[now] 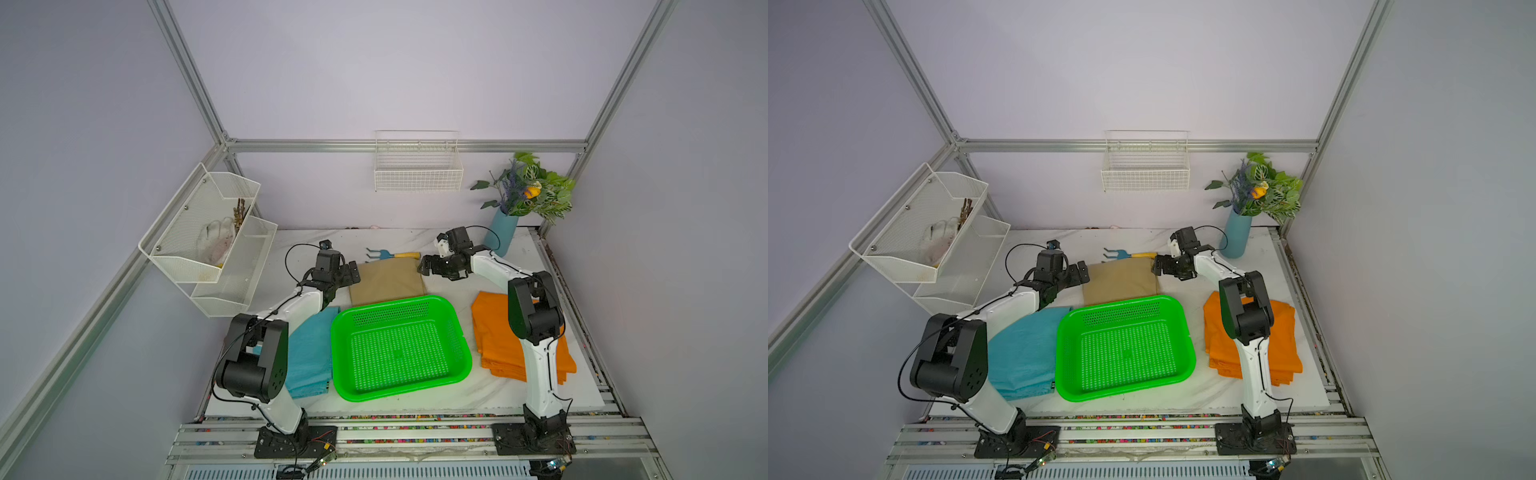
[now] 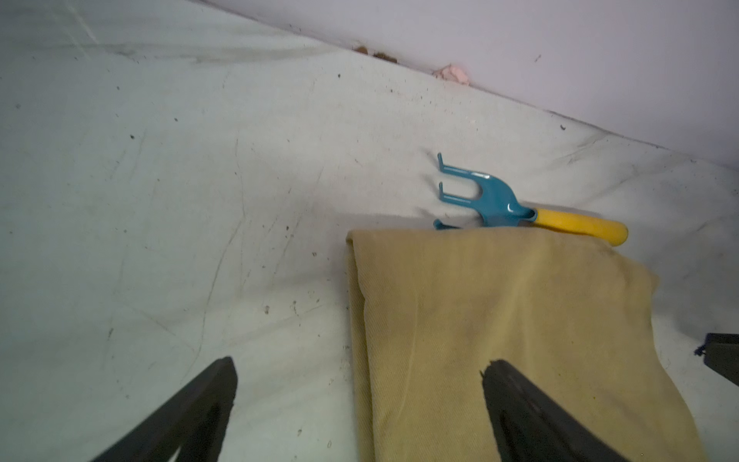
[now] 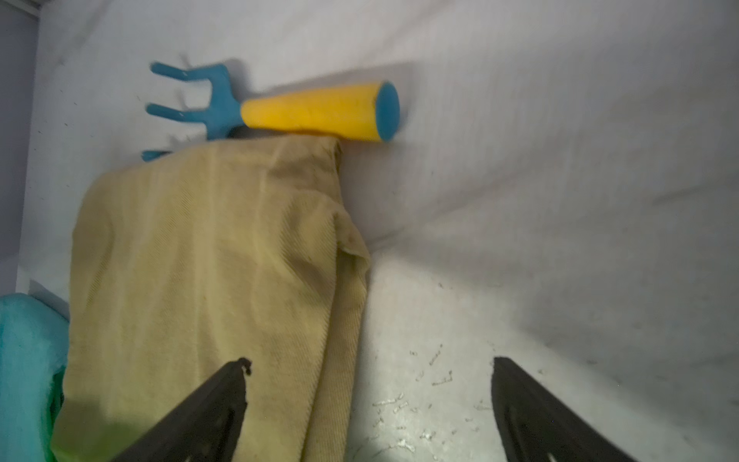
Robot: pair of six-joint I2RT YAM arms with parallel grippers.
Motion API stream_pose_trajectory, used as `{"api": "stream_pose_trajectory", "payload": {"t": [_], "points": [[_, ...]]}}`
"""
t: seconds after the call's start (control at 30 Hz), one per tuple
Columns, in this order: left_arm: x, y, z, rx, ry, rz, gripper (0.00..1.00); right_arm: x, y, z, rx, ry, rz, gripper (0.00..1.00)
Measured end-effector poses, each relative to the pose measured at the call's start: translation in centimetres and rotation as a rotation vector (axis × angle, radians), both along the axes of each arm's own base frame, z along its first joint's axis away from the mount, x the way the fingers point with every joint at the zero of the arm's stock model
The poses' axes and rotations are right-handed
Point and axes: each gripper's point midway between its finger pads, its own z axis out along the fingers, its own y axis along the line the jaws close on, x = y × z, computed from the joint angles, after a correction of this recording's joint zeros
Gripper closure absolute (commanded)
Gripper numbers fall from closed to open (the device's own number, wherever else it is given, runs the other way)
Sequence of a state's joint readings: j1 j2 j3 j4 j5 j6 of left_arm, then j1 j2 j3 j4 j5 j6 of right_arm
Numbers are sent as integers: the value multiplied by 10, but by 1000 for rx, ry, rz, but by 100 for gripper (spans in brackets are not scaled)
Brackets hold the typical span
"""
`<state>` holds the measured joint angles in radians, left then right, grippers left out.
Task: Put the folded long pants in the basket
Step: Pick up the long pant at the center of the board.
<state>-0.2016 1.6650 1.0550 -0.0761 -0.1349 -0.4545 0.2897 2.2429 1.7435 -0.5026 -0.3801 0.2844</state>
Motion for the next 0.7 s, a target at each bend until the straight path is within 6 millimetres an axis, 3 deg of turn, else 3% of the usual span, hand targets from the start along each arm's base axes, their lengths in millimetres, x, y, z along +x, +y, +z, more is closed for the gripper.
{"api": "stream_pose_trajectory", "payload": {"t": [0.03,0.27,0.5,0.53,0.7], "points": [[-3,0,-3,-11,18,5,0,-3,1,-7,6,26,6,2],[-11,0,-11,-46,59,29,0,-11,21,-5,118,88,21,9],[-20,4,-13,-37,85,43,0,-12,74,-4,238,104,80,23],[-21,4,-14,-35,89,44,0,-12,82,-4,251,106,88,30],[-25,7,-17,-26,114,47,0,-10,101,-18,276,135,92,90]]}}
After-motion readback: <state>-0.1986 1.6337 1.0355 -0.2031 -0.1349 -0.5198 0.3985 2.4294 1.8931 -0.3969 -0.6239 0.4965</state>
